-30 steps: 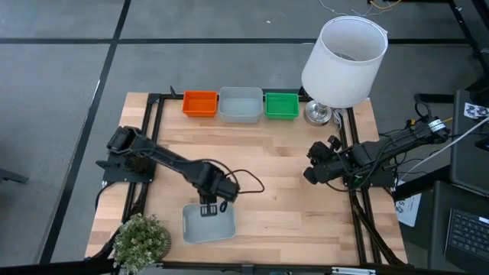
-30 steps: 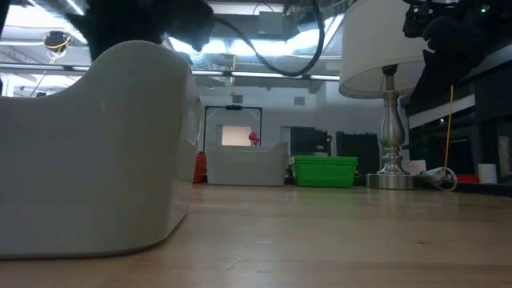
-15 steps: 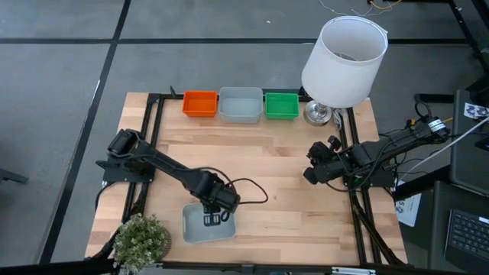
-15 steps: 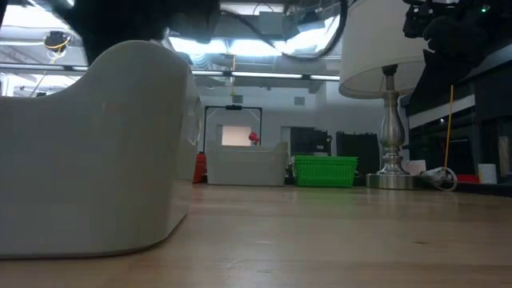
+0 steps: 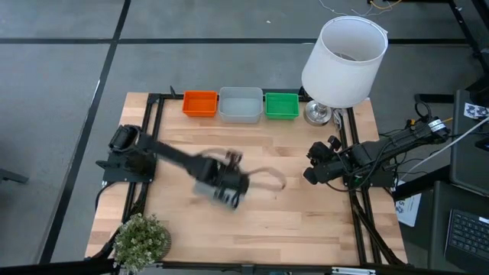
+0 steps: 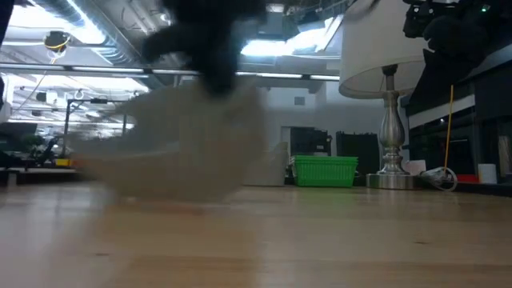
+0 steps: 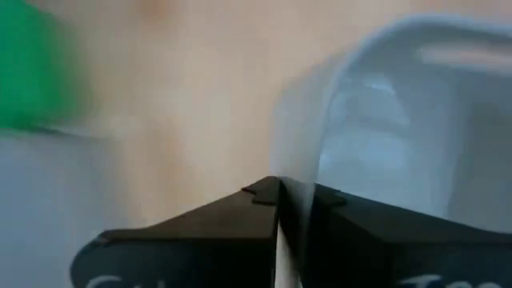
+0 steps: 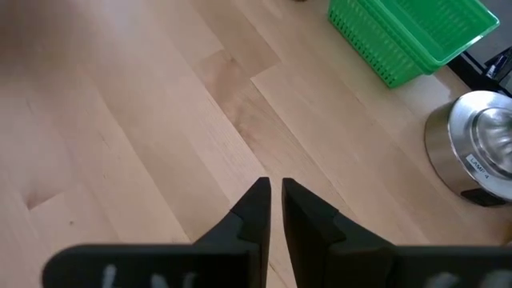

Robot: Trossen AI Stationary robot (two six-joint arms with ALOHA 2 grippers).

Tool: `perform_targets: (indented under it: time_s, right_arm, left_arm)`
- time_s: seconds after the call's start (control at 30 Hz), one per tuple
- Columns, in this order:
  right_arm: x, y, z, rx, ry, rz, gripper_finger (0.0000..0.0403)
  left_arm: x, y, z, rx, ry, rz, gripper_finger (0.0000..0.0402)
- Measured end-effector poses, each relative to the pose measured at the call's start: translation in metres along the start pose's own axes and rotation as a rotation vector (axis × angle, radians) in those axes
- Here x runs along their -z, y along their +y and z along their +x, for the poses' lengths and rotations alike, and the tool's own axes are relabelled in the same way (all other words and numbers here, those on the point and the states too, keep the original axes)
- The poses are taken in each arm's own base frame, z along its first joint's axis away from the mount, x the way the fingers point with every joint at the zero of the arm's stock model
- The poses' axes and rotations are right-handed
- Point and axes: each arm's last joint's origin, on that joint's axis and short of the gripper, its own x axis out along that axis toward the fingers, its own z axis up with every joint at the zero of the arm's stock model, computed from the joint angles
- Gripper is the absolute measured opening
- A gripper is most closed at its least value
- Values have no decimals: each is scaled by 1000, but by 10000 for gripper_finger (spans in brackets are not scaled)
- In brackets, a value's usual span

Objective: Stack baskets by color
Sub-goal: Stack the bottom gray bin on the gray bin

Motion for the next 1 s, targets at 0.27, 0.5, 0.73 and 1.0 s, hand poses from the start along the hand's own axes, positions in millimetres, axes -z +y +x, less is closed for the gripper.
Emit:
perform_targets:
  time_s: [0.27, 0.5, 0.73, 1.0]
  right_arm:
    - [0, 0, 0, -1, 0, 1, 37]
    - [0, 0, 0, 1, 0, -4, 37]
    - [0, 0, 0, 6, -6, -4, 37]
    - [0, 0, 0, 8, -6, -5, 37]
  left_arm:
    - [-20, 172, -61, -290, -117, 65, 1]
    - [50, 308, -65, -340, -168, -154, 0]
    - [98, 358, -14, -227, -150, -244, 0]
    - [94, 385, 25, -164, -100, -245, 0]
